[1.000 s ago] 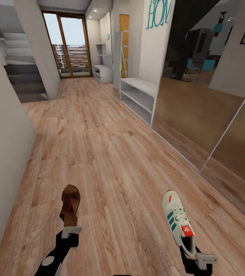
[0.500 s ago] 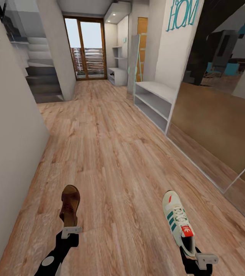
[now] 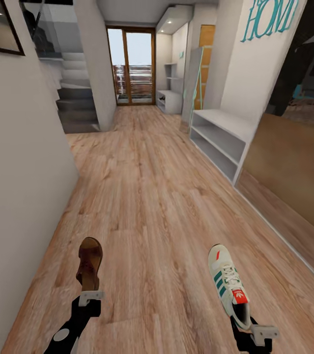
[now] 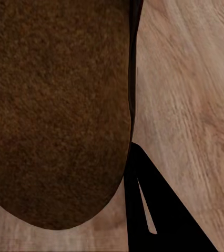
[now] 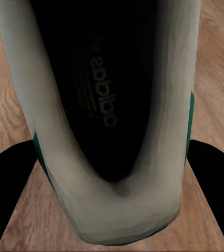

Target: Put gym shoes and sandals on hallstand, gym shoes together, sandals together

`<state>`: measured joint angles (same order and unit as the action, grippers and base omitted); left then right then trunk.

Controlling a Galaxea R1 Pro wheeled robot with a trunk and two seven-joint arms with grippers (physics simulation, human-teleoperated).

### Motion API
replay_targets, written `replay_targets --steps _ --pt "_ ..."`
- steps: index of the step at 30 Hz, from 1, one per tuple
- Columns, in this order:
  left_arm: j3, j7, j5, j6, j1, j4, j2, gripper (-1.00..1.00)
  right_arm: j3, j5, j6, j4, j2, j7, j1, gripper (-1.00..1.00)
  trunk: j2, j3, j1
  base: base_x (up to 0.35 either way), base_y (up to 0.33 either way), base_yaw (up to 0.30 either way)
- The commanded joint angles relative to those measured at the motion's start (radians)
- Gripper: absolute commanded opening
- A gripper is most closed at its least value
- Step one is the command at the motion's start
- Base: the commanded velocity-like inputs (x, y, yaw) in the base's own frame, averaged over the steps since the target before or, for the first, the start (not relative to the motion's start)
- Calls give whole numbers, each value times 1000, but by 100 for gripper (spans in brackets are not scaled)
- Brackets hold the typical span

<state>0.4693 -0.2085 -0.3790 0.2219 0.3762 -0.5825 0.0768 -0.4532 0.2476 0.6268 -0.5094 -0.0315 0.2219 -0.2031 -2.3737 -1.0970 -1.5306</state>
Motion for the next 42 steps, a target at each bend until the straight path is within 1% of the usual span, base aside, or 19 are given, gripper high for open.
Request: replay_targets --steps 1,13,28,42 --pt "9 -8 -11 4 1 0 1 -100 -9 5 4 0 1 8 -1 -100 0 0 0 338 0 144" --pt "9 -8 -11 5 0 0 1 -100 -7 5 4 0 5 8 -1 -100 0 0 0 338 0 24" --pt "9 -8 -11 7 -13 0 1 -100 -9 4 4 -1 -1 8 -1 -100 0 1 0 338 0 0" --pt "9 -8 -11 7 -13 0 2 -100 -9 4 4 -2 -2 8 -1 -100 0 14 0 338 0 0"
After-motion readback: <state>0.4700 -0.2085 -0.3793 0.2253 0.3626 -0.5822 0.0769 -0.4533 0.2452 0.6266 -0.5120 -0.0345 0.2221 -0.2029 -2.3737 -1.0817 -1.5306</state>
